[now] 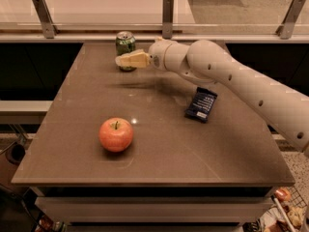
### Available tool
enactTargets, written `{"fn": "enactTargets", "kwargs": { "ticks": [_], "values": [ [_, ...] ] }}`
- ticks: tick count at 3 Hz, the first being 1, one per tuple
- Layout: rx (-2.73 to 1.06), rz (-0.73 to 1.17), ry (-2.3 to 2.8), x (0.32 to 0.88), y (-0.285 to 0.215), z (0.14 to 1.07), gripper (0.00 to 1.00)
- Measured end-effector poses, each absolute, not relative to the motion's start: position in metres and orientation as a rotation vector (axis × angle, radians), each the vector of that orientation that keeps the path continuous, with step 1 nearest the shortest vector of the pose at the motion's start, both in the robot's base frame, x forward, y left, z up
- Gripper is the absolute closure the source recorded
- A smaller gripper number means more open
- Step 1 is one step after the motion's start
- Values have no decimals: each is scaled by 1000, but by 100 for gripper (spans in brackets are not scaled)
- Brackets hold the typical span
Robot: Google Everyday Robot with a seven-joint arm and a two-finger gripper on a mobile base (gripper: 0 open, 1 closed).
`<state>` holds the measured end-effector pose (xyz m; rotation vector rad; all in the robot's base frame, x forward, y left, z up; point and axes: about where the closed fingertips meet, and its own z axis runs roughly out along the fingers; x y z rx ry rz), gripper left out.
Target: Knock green can over
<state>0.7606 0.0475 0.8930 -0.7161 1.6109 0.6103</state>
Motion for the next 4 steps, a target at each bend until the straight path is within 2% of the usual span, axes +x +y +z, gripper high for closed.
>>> {"fn": "enactTargets", "kwargs": {
  "ticks": [2, 3, 4],
  "values": [
    [-700, 613, 1575, 773, 66, 895, 0],
    [-723, 614, 1558, 778, 73, 894, 16],
    [-725, 617, 1558, 778, 75, 894, 39]
  ]
}}
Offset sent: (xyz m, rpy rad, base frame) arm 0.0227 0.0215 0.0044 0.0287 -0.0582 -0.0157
